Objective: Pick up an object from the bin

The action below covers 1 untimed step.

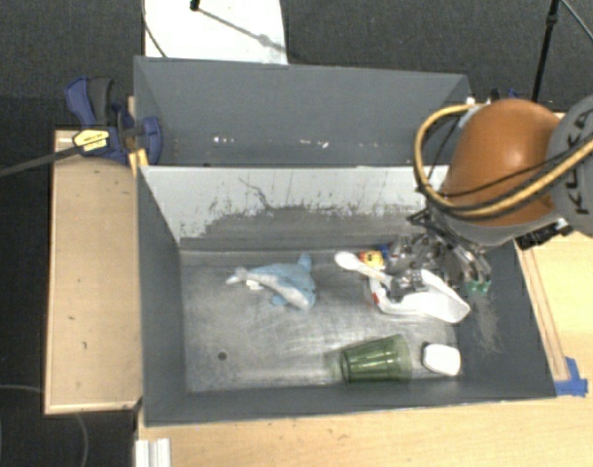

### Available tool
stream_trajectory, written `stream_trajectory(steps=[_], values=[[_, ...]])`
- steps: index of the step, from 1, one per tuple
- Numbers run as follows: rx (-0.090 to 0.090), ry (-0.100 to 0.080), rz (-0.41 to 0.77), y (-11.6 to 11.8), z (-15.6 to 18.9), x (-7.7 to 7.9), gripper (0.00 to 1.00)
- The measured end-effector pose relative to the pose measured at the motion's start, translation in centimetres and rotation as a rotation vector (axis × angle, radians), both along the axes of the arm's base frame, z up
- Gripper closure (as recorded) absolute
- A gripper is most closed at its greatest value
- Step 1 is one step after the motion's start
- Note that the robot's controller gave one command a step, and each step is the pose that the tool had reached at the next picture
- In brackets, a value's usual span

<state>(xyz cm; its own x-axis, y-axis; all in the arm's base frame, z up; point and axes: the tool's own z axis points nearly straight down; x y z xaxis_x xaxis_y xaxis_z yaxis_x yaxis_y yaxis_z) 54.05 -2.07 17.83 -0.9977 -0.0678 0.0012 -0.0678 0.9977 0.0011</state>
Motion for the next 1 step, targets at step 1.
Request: stream_trajectory(steps=[1], values=[[-0.001, -0.001, 0.002, 2.45, 5.05, -0.88, 1.00]])
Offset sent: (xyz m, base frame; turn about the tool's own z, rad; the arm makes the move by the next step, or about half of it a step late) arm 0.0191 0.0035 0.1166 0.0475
